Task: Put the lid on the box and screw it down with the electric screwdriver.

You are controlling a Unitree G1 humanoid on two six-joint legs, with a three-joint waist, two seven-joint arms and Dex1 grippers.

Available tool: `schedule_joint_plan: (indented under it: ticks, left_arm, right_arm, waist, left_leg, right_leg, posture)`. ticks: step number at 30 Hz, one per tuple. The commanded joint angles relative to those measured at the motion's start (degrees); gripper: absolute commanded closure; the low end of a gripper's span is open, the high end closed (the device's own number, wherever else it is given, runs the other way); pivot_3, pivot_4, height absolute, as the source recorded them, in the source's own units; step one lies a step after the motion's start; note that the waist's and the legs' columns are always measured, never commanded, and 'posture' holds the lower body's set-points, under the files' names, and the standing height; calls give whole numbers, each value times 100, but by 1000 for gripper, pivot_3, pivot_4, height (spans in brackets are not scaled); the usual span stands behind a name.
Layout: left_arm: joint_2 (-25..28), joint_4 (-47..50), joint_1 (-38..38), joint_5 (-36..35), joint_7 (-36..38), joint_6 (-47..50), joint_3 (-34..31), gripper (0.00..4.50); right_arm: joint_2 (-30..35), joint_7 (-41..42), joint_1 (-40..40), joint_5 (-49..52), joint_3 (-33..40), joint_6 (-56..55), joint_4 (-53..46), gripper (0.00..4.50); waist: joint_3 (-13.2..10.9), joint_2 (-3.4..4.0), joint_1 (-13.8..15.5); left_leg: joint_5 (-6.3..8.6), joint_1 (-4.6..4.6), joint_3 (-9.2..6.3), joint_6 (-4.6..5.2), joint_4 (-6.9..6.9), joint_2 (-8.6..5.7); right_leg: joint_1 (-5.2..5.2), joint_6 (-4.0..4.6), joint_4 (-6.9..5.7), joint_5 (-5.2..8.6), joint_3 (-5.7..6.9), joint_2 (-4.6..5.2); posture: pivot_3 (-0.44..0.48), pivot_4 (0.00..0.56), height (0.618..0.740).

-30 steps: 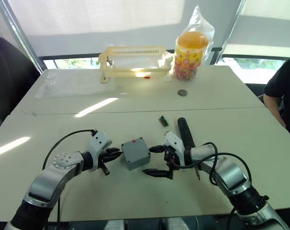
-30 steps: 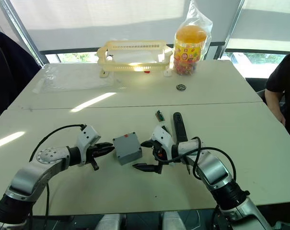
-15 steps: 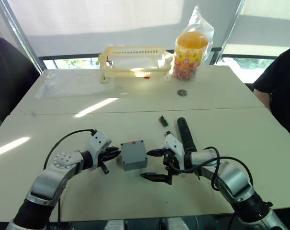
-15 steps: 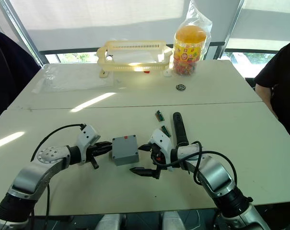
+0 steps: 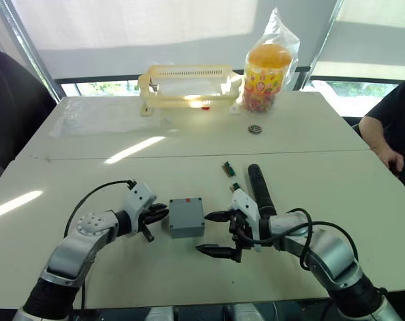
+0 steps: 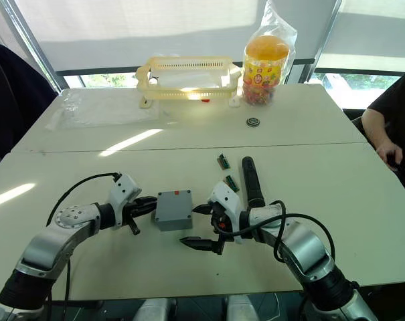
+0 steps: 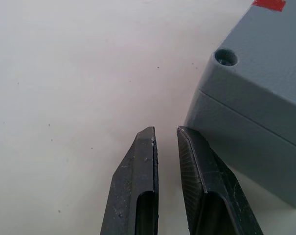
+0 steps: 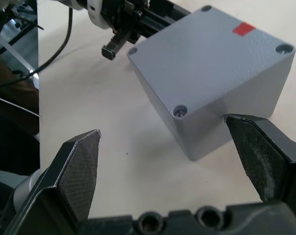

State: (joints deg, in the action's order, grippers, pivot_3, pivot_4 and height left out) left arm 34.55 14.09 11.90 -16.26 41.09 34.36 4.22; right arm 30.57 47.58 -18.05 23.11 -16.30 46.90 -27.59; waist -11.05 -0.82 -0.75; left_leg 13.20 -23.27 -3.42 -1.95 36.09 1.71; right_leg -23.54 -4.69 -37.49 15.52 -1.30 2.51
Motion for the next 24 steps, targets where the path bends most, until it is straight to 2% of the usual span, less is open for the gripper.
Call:
schedule_joint_plan:
  ticks: [1, 5, 9, 12, 15, 24]
  left_arm:
    - [107, 128, 58, -31, 105, -78, -99, 3833]
    - [503, 294, 63, -256, 372, 119, -432, 3833]
    - [1071, 828, 211, -998, 875, 739, -987, 3833]
    - [1459, 1211, 137, -1355, 1132, 1009, -1221, 3833]
    - [1687, 1649, 39, -1717, 1196, 1308, -1411, 3833]
    - [1643, 2294, -188, -2301, 747, 1796, -1591, 3833]
  right_arm:
    - [209, -50, -23, 176, 384, 78, -319, 57]
    - [549, -62, -292, 398, 1066, 223, -188, 57]
    - [323, -452, -1042, 628, 1815, 366, 685, 57]
    - [16, -1063, -1599, -32, 1615, -55, 1964, 57]
    - [-198, -1205, -2011, -480, 1413, -635, 3126, 57]
    - [-700, -1052, -2775, -1081, 1168, -1979, 5048, 57]
  waist:
    - [0, 0, 0]
    - [0, 0, 2]
    - [-1, 0, -25]
    - [0, -1, -43]
    - [0, 1, -38]
    - [-3, 5, -37]
  left_leg:
    - [0, 0, 0, 0, 0, 0]
    - [0, -1, 1, 0, 2, 0]
    - [0, 0, 2, 0, -2, 3]
    - [0, 2, 2, 0, -3, 3]
    - [0, 3, 6, 0, -6, 2]
    - [0, -1, 6, 0, -4, 1]
  right_leg:
    - [0, 0, 0, 0, 0, 0]
    - [-1, 1, 0, 0, 0, 1]
    - [-2, 1, 0, 0, -1, -4]
    - [-2, 1, -1, 0, -1, -3]
    - [-2, 1, -1, 0, -3, 0]
    - [-6, 0, -4, 0, -4, -1]
  posture:
    - [0, 150, 740]
    - [0, 150, 740]
    - [0, 150, 740]
    - [0, 150, 740]
    - [0, 150, 740]
    - [0, 150, 740]
